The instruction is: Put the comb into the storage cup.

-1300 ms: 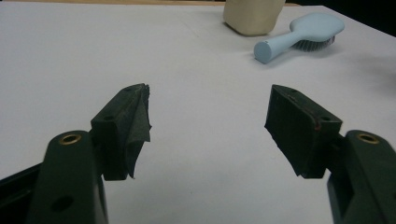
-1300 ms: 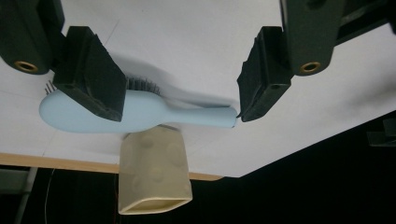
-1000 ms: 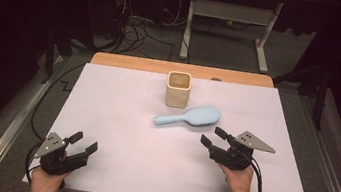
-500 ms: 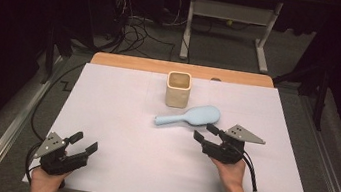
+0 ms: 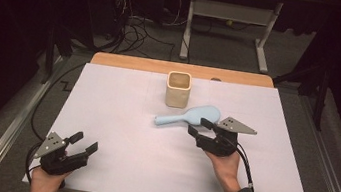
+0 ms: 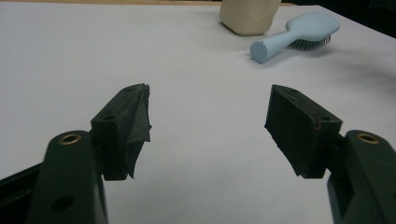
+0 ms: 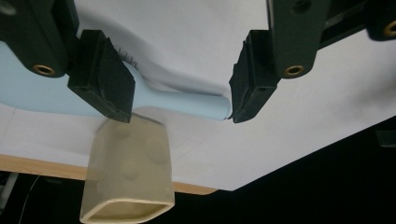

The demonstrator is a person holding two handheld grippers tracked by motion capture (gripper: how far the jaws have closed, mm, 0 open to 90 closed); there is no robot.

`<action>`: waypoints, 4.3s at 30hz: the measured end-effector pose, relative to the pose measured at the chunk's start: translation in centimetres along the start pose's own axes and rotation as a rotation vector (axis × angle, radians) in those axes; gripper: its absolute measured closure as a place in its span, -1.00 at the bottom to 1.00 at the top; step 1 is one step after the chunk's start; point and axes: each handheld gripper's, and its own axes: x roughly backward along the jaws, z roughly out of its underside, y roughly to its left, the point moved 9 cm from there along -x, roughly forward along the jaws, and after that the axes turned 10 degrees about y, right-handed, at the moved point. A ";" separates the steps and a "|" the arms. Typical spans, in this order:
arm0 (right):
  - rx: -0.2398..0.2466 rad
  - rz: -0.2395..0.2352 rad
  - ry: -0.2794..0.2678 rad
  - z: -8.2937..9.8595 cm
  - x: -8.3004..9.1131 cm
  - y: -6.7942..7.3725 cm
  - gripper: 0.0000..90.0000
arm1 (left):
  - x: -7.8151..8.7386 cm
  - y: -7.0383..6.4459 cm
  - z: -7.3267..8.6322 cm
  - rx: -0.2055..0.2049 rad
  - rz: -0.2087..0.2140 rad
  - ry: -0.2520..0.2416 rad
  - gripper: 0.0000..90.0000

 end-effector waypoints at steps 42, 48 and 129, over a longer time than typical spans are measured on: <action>0.028 0.000 0.133 -3.4 -4.5 1.3 0.21 | 0.0 -0.2 -0.1 -0.010 0.010 0.001 -0.31; 0.027 0.004 0.193 -3.6 -5.5 1.1 0.35 | 0.0 -0.2 -0.1 -0.011 0.010 0.000 -0.31; 0.093 0.144 0.804 -1.6 -12.6 0.7 1.00 | -0.2 -0.1 0.0 -0.008 0.001 0.007 -0.32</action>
